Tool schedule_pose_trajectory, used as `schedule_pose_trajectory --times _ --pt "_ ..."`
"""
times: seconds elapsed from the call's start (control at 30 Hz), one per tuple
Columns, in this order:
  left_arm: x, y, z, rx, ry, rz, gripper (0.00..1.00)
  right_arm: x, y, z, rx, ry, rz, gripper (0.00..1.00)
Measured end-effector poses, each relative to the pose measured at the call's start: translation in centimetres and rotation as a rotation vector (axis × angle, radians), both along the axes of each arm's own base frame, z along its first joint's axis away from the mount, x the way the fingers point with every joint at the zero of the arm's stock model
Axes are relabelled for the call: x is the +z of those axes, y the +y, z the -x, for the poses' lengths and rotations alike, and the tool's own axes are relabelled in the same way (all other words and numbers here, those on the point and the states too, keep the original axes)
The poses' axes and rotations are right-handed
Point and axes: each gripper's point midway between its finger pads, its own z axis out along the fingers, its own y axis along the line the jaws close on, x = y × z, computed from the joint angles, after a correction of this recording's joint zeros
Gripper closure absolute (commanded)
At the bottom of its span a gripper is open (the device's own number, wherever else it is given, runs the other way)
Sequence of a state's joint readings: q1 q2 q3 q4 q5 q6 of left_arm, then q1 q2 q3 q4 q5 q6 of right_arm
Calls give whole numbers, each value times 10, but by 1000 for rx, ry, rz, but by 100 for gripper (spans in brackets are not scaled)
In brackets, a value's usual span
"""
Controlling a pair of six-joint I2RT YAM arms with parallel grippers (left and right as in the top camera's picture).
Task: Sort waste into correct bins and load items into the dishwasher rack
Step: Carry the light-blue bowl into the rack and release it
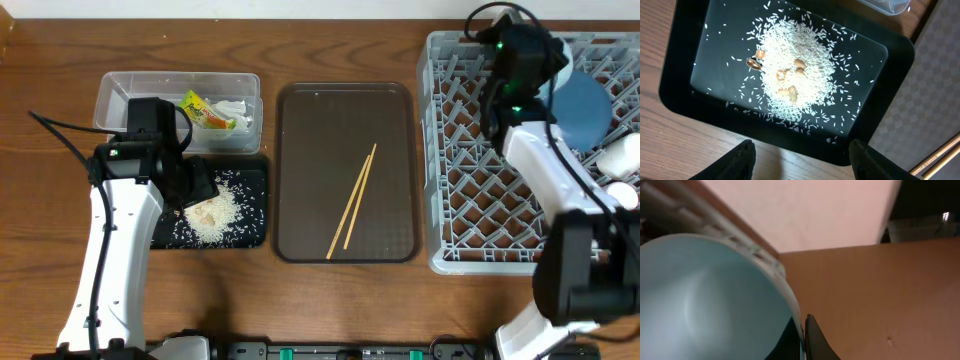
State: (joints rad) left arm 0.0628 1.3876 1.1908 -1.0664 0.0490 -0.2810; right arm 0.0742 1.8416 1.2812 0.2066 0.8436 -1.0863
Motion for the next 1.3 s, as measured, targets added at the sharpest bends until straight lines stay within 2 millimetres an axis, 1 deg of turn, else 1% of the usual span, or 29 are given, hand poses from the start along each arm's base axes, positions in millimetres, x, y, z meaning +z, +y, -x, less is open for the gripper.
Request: schedule_pose_trajectory --times 0.1,0.2,0.33,0.57,0.67,0.83,1.0,1.03,1.07,1.13,1.23,1.3 --pt "0 0 0 4 0 1 36 -26 -2 -3 -25 48 8 99" --pt "0 0 0 7 0 2 37 -35 -1 -3 -48 42 3 99" --pt "0 0 0 7 0 2 36 -34 7 -1 -66 26 -6 99" --pt "0 0 0 7 0 2 36 -40 37 2 -38 48 -13 99" --pt "0 0 0 7 0 2 36 -45 47 5 -29 72 -13 99" --pt "0 0 0 7 0 2 37 -49 54 12 -53 89 -26 99" --pt "0 0 0 7 0 2 37 -52 58 24 -103 87 -61 99" --pt "0 0 0 7 0 2 37 -53 59 28 -113 84 -73 97" --pt "0 0 0 7 0 2 37 -55 60 30 -120 81 -82 89" --pt "0 0 0 7 0 2 36 -61 63 38 -141 79 -110 70" --pt "0 0 0 7 0 2 36 -82 73 48 -127 123 -167 64" --pt "0 0 0 7 0 2 36 -93 80 51 -108 141 -215 56"
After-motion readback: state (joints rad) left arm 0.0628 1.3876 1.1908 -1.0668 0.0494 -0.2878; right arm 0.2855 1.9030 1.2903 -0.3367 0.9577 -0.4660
